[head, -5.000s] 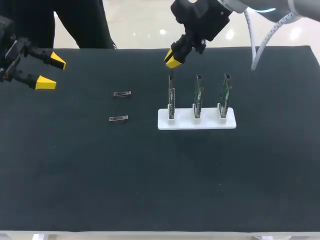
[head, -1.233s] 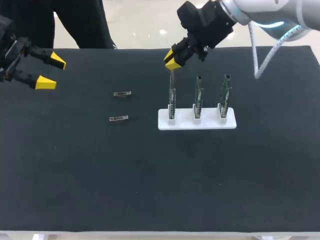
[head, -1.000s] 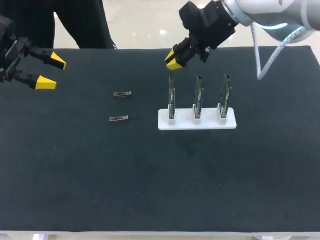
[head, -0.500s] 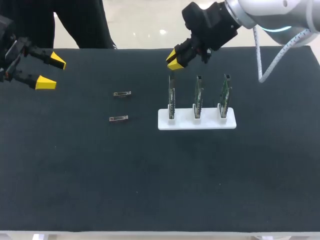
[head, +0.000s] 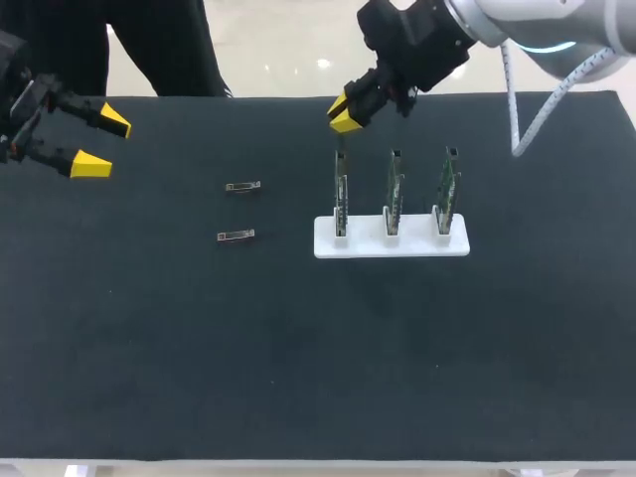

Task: Pick up the optical module with the left hand, and insert it into the network port with the right hand.

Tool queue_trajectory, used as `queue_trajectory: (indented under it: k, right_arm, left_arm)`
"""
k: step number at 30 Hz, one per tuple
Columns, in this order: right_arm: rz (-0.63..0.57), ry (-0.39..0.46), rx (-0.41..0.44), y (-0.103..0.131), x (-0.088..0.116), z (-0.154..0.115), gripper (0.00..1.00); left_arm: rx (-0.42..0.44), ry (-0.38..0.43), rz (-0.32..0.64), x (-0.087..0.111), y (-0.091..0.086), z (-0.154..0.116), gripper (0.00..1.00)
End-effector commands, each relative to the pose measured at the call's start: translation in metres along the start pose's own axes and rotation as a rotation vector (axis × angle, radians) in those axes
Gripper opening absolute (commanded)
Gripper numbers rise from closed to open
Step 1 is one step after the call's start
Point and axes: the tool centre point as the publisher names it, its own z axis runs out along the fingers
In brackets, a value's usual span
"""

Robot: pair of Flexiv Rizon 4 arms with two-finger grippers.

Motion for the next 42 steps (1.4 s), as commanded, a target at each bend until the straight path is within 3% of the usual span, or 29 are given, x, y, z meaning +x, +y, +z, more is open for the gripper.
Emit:
queue_trajectory:
  k: [1, 42]
  right_arm:
    - [-0.002, -0.011, 0.0, -0.002, 0.002, 0.001, 0.0]
    - [0.022, -0.087, -0.005, 0.008, 0.011, 0.009, 0.0]
  left_arm:
    - [0.002, 0.003, -0.001, 0.0, 0.001, 0.0, 1.0]
    - [0.002, 0.003, -0.001, 0.0, 0.001, 0.0, 1.0]
